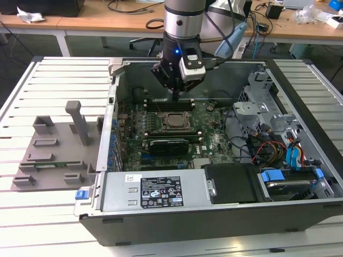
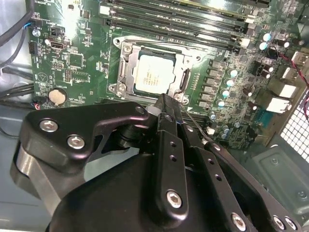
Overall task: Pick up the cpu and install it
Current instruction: 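Install the first cpu locking lever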
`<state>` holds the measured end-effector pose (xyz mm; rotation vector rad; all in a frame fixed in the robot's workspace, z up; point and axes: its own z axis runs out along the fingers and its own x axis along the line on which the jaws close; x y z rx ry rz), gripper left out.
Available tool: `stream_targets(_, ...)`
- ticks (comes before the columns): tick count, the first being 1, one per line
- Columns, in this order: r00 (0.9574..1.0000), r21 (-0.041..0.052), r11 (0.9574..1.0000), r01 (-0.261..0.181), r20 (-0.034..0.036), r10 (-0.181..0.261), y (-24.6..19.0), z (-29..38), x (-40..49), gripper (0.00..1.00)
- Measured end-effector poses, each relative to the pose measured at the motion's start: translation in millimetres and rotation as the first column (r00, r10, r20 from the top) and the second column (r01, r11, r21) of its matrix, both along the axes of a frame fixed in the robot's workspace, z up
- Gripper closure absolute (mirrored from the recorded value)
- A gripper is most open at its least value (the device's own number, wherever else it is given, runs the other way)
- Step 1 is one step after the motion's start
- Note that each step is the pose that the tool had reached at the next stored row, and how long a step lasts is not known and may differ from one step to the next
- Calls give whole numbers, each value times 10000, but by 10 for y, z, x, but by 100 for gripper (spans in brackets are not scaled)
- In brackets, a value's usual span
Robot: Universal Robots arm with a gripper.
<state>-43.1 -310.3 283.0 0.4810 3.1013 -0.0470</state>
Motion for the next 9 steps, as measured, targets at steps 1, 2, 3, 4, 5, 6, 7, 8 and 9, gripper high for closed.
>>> stream_targets(1, 10000, 0, 10000, -50, 0, 50, 0, 0, 0, 89)
stream_targets(2, 9999, 0, 9999, -106, 0, 106, 0, 0, 0, 89)
stream_targets(3, 9999, 0, 9999, -167, 0, 167, 0, 0, 0, 89)
stream_targets(4, 9996, 0, 9996, -268, 1, 268, 0, 0, 0, 89)
stream_targets(5, 9993, 0, 9993, -375, 0, 375, 0, 0, 0, 89)
stream_targets(6, 9990, 0, 9990, -455, 0, 455, 0, 0, 0, 89)
stream_targets(7, 9985, 0, 9985, -552, 1, 552, 0, 0, 0, 89)
stream_targets(8, 9978, 0, 9978, -663, 0, 663, 0, 0, 0, 89)
stream_targets(9, 9972, 0, 9972, -748, 0, 748, 0, 0, 0, 89)
